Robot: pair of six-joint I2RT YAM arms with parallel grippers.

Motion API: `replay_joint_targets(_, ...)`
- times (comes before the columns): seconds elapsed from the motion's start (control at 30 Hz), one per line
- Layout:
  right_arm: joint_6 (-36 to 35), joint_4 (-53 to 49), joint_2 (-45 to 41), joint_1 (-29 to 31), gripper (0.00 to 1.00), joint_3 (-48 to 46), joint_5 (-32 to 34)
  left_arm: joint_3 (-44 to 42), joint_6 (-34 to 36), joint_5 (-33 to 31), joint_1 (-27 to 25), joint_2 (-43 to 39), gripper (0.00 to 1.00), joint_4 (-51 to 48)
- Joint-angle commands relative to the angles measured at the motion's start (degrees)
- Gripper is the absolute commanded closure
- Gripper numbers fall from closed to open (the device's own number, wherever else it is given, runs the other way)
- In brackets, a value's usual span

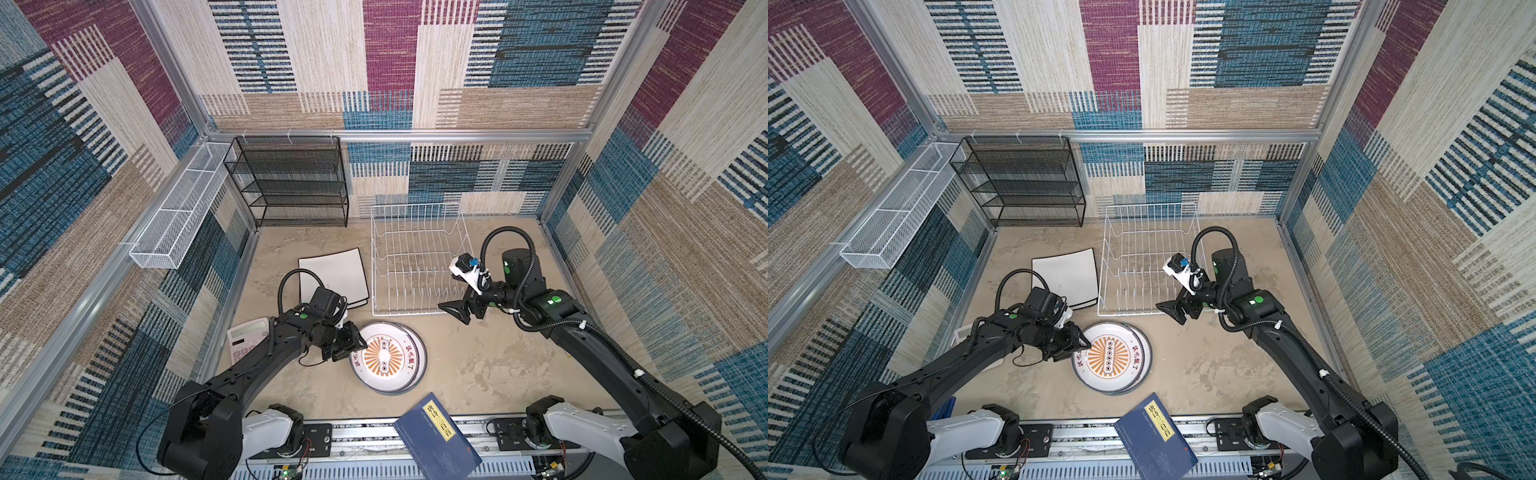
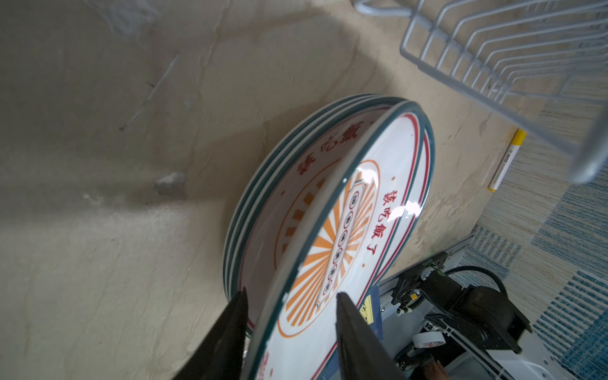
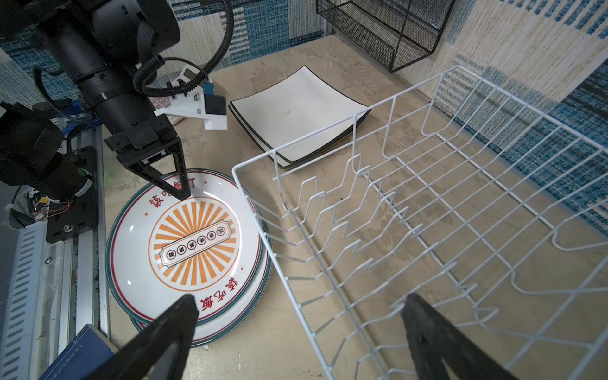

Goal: Unload the plates from the dish rack
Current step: 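Lower the plate onto the orange-sunburst plate stack with the left gripper, then open the left gripper and draw it back from the stack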

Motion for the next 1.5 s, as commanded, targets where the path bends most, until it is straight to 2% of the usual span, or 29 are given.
replay_joint_targets(0.0, 0.73, 2.29, -0.28, 0.01, 0.01, 0.35, -1.02, 1.47, 1.5, 0.27, -0.36, 1.56, 0.55, -0.34)
replay_joint_targets(0.23, 0.87, 2.2, -0.38, 0.01, 0.01, 0.24, -0.52, 3.09, 1.68, 0.37, -1.74, 4.37, 0.53, -0.47)
replay_joint_targets(0.4, 0.78, 2.2, -0.46, 0.01, 0.01, 0.24, -0.06, 2.29, 1.49, 0.63, -2.01, 4.97, 0.47, -0.79)
replay_joint_targets(0.83, 1.13, 2.64, 0.09, 0.0, 0.01, 0.5, -0.07, 7.04, 5.5, -4.11, -2.07, 5.91, 0.45, -10.22)
replay_joint_targets(1.03, 2.56, 4.1, -1.0, 0.01, 0.01, 0.05, 1.79, 9.96, 5.85, -6.77, -2.07, 2.68, 0.43, -12.21)
replay_joint_targets(1.17, 5.0, 6.94, -1.99, 0.02, 0.01, -0.48, 7.02, 15.95, 8.72, -11.63, -2.07, -1.4, 0.4, -15.94)
replay_joint_targets(1.23, 6.19, 9.61, -3.42, 0.0, 0.01, -1.42, 10.67, 19.13, 10.33, -15.9, -2.08, -3.85, 0.35, -17.22)
replay_joint_targets(1.27, 6.99, 11.23, -4.38, -0.03, 0.01, -2.13, 12.66, 20.48, 10.99, -19.13, -2.12, -5.53, 0.22, -17.53)
replay_joint_targets(1.37, 11.92, 18.92, -7.81, -0.17, 0.01, -5.71, 24.44, 22.69, 13.99, -27.69, -2.13, -9.88, 0.01, -17.34)
replay_joint_targets(1.47, 14.68, 25.15, -10.89, -1.16, 0.01, -10.27, 33.47, 21.17, 17.12, -35.09, -2.06, -14.48, 0.0, -14.5)
